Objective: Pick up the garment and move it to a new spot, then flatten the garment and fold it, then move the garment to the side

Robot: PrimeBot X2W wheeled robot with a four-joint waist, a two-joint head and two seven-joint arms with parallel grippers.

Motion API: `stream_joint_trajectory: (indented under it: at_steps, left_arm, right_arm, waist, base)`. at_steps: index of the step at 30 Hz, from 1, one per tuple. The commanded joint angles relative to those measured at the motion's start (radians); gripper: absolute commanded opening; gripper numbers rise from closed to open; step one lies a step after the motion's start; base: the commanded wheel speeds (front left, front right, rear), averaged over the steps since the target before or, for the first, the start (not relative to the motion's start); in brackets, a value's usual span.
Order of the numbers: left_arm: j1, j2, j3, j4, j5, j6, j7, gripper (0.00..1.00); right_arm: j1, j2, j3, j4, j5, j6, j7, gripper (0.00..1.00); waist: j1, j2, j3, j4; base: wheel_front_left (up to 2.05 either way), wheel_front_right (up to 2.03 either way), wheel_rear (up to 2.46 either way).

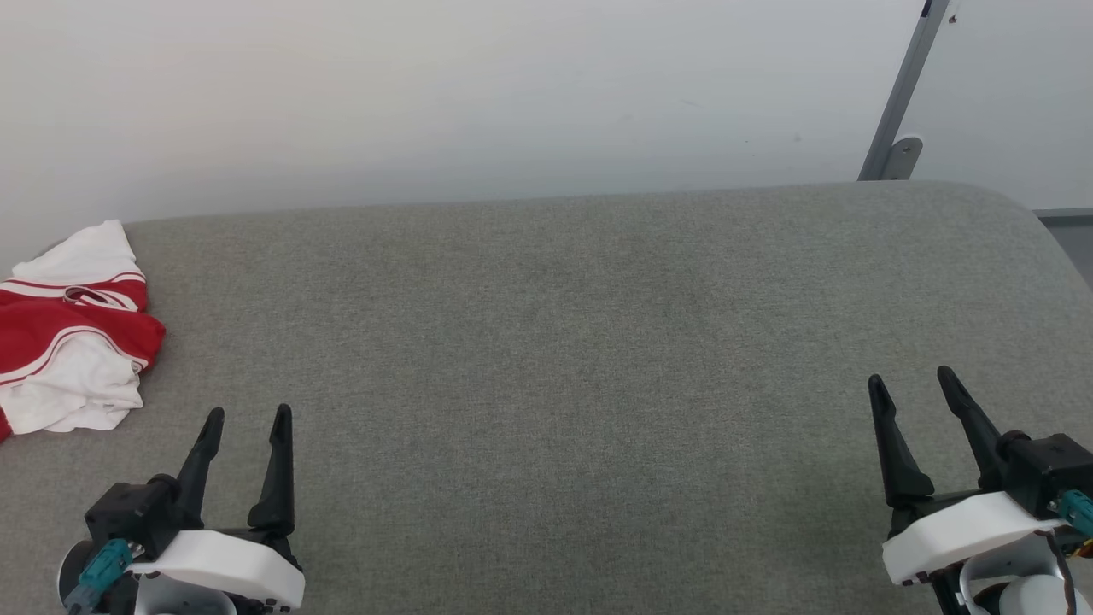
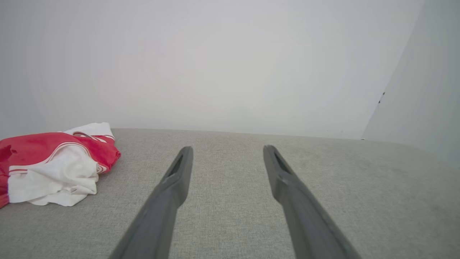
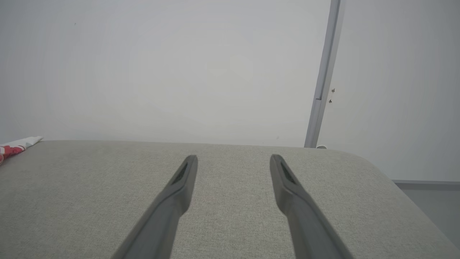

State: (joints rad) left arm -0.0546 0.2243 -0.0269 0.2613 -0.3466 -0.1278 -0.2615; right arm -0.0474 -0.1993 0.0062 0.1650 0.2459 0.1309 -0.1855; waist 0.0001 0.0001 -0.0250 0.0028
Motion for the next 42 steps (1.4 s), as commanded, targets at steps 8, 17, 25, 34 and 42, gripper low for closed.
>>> stream_joint_trajectory:
  at_steps: [8,17,25,34,42]
  left_arm:
    - [-0.005,0.005,0.002,0.009,0.001,-0.003,-0.005,1.00]
    - [-0.024,-0.004,0.076,0.031,0.040,0.000,-0.005,1.00]
    - [-0.034,-0.027,0.130,0.045,0.082,0.012,-0.005,1.00]
    - [-0.010,-0.054,0.158,0.024,0.094,0.018,-0.003,1.00]
    - [0.003,-0.082,0.158,0.008,0.113,0.024,-0.003,1.00]
  right_arm:
    - [0.008,0.003,-0.002,-0.004,-0.009,0.000,-0.005,1.00]
    - [0.000,0.011,0.020,-0.012,0.002,0.000,-0.002,1.00]
    - [-0.027,0.002,0.092,-0.005,0.018,0.000,0.010,1.00]
    - [-0.050,-0.015,0.148,0.001,0.049,0.000,0.011,1.00]
    - [-0.063,-0.026,0.182,-0.014,0.070,0.000,0.015,1.00]
  waist:
    - [-0.0001,-0.0001,-0.002,0.001]
    - [-0.0001,-0.0001,-0.007,0.062]
    - [-0.0001,-0.0001,-0.015,0.201]
    - [-0.0001,-0.0001,-0.016,0.338]
    - [-0.0001,-0.0001,-0.010,0.432]
  base:
    - [0.00,0.00,0.00]
    - [0.00,0.00,0.00]
    - [0.00,0.00,0.00]
    - [0.00,0.00,0.00]
    - [0.00,0.00,0.00]
